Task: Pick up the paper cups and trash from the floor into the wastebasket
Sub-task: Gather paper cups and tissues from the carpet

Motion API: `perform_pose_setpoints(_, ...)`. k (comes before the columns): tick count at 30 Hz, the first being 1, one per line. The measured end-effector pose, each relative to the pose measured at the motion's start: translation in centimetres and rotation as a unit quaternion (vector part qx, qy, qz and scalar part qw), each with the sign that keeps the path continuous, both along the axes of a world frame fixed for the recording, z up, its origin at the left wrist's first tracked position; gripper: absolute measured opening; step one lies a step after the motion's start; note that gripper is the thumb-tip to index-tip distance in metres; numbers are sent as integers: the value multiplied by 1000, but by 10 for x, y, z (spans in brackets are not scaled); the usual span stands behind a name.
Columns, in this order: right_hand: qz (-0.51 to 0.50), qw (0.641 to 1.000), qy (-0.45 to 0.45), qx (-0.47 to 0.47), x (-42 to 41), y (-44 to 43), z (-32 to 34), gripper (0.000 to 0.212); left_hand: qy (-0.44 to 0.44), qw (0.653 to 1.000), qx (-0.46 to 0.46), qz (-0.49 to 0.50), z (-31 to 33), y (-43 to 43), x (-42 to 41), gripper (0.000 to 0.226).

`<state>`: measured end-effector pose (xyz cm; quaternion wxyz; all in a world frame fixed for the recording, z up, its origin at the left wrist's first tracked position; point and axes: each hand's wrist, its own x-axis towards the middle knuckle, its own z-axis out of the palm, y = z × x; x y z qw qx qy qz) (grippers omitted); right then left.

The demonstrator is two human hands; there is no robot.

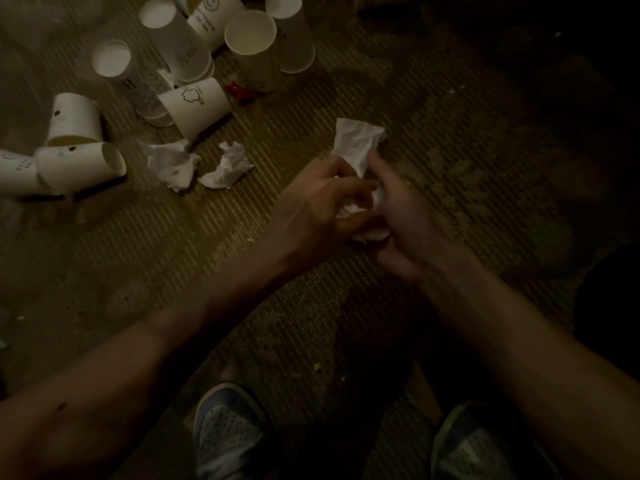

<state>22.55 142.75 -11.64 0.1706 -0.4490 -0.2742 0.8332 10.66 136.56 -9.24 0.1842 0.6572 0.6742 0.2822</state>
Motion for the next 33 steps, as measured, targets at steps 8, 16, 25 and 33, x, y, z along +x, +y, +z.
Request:
perform_pose_setpoints(8, -65, 992, -103, 10, 11, 22, 1, 46, -124, 983, -24, 134, -11, 28, -11, 23)
perform_pose_setpoints(16, -154, 982, -97, -51, 28, 34, -11, 35, 173, 945, -270, -70, -65, 74, -28, 59)
perform_pose_setpoints(25, -137, 984, -101, -45, 26, 28, -13, 40, -22, 991, -125, 52, -56, 46, -49, 16)
perform_pose_setpoints(33, -16, 998, -35, -53, 2, 7, -3, 58, -306, 946, -65, 87, -11, -2, -19, 28)
